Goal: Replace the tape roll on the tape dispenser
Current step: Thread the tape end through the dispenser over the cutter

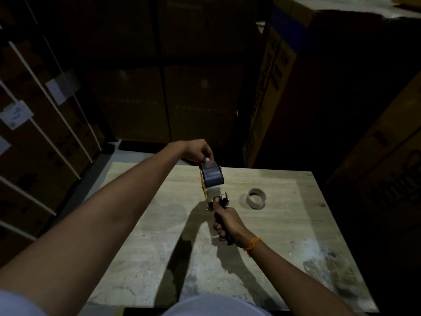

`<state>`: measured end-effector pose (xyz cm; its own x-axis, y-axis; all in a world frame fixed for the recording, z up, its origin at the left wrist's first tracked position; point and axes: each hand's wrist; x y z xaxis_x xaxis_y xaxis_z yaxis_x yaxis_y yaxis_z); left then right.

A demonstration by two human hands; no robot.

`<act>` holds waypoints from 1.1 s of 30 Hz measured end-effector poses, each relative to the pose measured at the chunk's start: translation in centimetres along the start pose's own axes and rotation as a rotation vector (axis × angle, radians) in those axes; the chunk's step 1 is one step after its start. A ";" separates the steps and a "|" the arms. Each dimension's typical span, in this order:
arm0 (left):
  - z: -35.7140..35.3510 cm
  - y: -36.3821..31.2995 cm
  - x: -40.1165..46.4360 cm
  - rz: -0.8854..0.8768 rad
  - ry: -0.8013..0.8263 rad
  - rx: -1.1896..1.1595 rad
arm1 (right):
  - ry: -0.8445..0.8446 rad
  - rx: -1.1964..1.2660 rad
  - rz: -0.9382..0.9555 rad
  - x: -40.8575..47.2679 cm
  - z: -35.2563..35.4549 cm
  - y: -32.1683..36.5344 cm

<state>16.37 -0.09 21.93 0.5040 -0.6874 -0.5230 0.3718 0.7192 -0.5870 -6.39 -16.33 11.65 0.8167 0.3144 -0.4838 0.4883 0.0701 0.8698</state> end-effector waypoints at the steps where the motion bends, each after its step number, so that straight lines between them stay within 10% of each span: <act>1: -0.1 0.1 0.0 -0.013 -0.013 -0.007 | -0.002 -0.002 0.001 0.0 0.1 0.1; 22: -3.7 4.0 1.3 0.165 -0.116 -0.218 | 0.066 0.014 -0.019 0.3 2.3 1.4; 33: -16.4 9.2 0.4 0.335 -0.136 -0.428 | -0.179 -0.086 -0.168 6.7 3.4 -2.0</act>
<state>7.20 4.58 6.15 0.6467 -0.3889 -0.6562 -0.1615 0.7709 -0.6161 -0.80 -17.61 6.33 0.7716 0.1200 -0.6247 0.5998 0.1898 0.7773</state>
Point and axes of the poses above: each hand's wrist, its own x-axis towards the middle knuckle, its own z-axis out of the back of the hand, y = z × x, and after that the axes turned 13 degrees about y, right-handed
